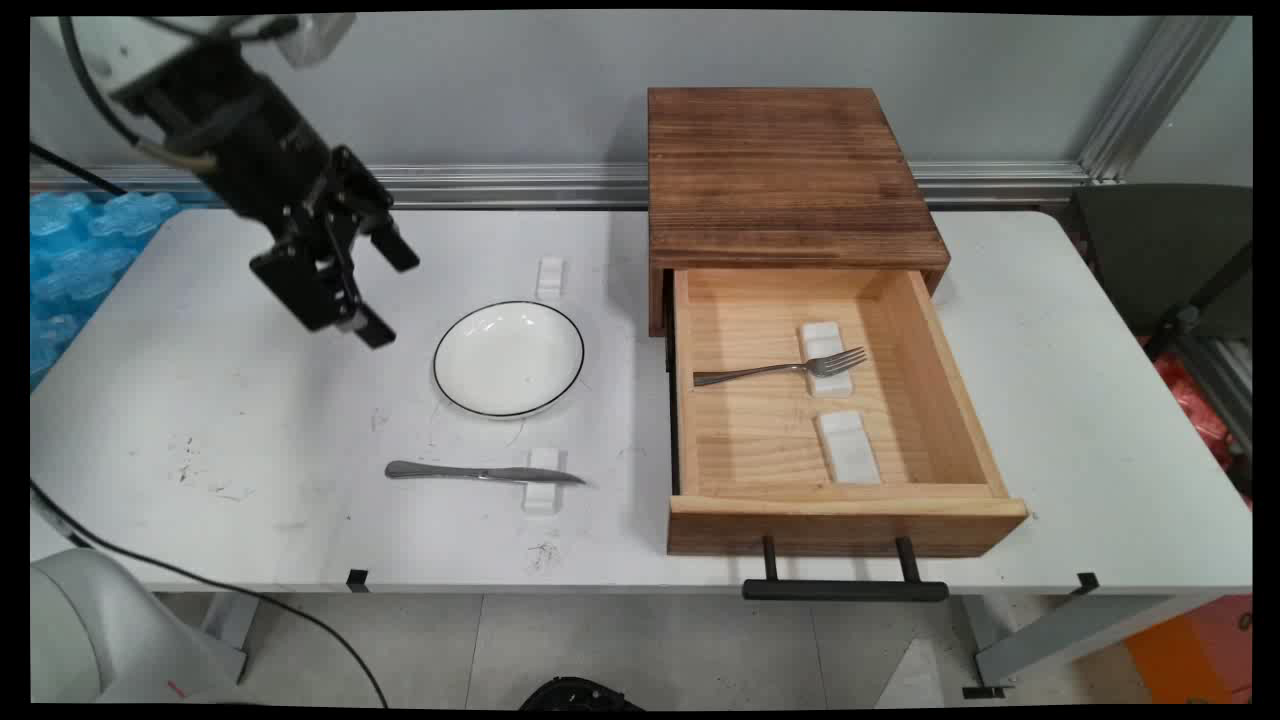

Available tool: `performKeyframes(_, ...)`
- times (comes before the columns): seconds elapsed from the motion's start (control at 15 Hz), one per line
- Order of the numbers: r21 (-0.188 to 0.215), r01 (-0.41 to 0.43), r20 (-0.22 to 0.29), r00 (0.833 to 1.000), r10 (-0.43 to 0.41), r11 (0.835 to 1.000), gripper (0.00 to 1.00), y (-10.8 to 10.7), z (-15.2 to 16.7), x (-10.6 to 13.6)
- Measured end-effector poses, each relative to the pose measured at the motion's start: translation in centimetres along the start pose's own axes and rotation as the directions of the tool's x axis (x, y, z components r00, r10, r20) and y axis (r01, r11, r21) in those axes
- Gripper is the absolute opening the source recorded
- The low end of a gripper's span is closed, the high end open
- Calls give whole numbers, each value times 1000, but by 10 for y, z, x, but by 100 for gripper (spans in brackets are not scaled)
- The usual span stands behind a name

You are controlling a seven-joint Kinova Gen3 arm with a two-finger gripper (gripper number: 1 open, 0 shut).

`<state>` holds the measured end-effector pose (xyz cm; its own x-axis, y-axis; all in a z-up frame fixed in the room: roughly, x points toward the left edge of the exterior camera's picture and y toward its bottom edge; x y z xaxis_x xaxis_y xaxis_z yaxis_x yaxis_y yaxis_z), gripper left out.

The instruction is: Pick up the knife from the right of the white plate

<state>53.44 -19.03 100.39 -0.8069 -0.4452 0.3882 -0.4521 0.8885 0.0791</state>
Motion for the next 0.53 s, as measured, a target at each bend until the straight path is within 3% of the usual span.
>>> performKeyframes(0.53,5,-63,25,998,63,998,100,7,68,-24)
